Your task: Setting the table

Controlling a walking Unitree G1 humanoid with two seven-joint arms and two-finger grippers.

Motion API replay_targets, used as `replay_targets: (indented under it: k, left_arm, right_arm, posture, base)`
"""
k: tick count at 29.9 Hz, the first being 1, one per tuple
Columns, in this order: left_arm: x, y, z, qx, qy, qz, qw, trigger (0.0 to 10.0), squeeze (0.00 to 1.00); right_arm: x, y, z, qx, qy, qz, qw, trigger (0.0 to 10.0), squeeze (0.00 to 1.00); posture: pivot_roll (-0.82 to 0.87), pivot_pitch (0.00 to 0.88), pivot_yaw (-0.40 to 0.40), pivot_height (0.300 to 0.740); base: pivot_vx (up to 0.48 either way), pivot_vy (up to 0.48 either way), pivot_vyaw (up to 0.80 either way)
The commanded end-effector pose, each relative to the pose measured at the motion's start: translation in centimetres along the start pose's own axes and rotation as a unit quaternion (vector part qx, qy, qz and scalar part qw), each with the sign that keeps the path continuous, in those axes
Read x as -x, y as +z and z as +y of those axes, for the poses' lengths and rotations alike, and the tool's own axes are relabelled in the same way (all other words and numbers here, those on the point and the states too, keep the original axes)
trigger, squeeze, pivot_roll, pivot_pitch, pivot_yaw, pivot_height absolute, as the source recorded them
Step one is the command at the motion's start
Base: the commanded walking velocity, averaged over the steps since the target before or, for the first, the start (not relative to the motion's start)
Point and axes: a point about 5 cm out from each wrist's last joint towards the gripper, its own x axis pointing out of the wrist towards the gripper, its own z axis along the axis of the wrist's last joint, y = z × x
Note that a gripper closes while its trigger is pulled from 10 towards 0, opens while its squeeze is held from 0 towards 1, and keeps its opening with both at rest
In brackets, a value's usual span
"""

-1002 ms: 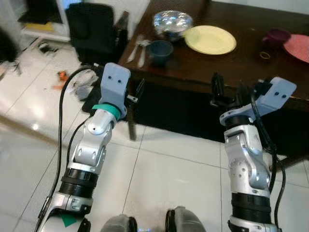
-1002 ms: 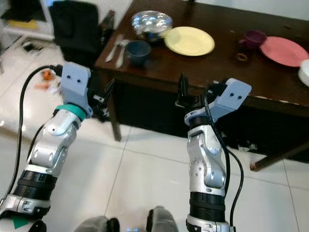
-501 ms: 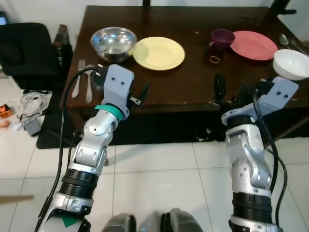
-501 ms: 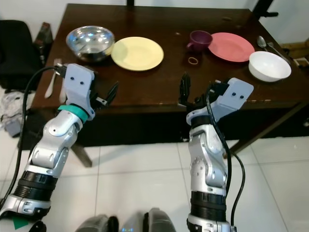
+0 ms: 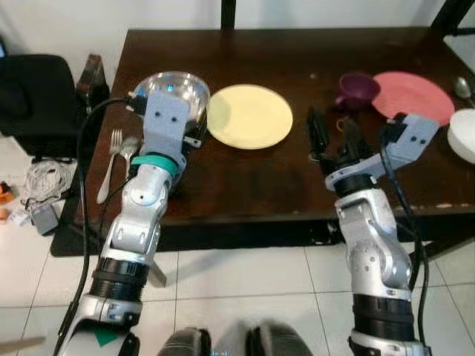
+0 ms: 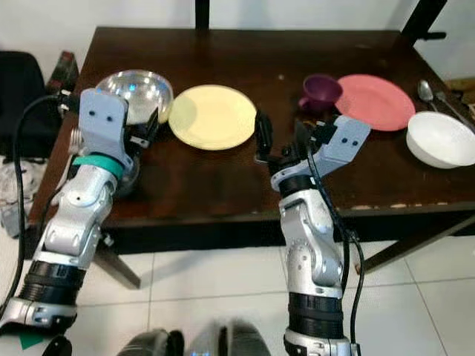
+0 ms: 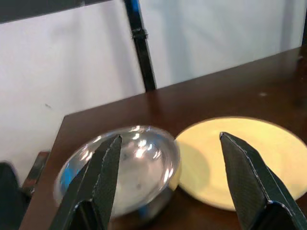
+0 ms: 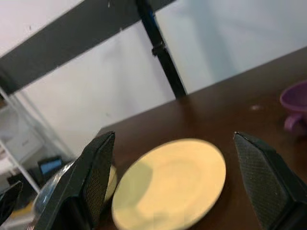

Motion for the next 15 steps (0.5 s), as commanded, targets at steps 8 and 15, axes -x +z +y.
replay_targets:
  k: [8, 15]
  left_arm:
    - [0.6, 0.5, 0.5, 0.04, -0.06, 0.005, 0.997, 10.0, 0.0]
    - [1.9, 0.3, 2.0, 0.045, -0.047, 0.016, 0.998, 10.0, 0.0]
  right_arm:
    - [0.1, 0.1, 0.0, 0.0, 0.013, 0.005, 1.0, 10.0, 0.0]
    - [0.2, 0.2, -0.1, 0.0, 0.018, 0.008, 1.0, 10.0, 0.0]
  posture:
    - [-0.02, 0.0, 0.052, 0.74]
    - [-0.01, 0.0, 0.05, 0.74]
  base:
    - [0.348, 0.0, 0.0]
    - [0.0, 0.0, 0.0]
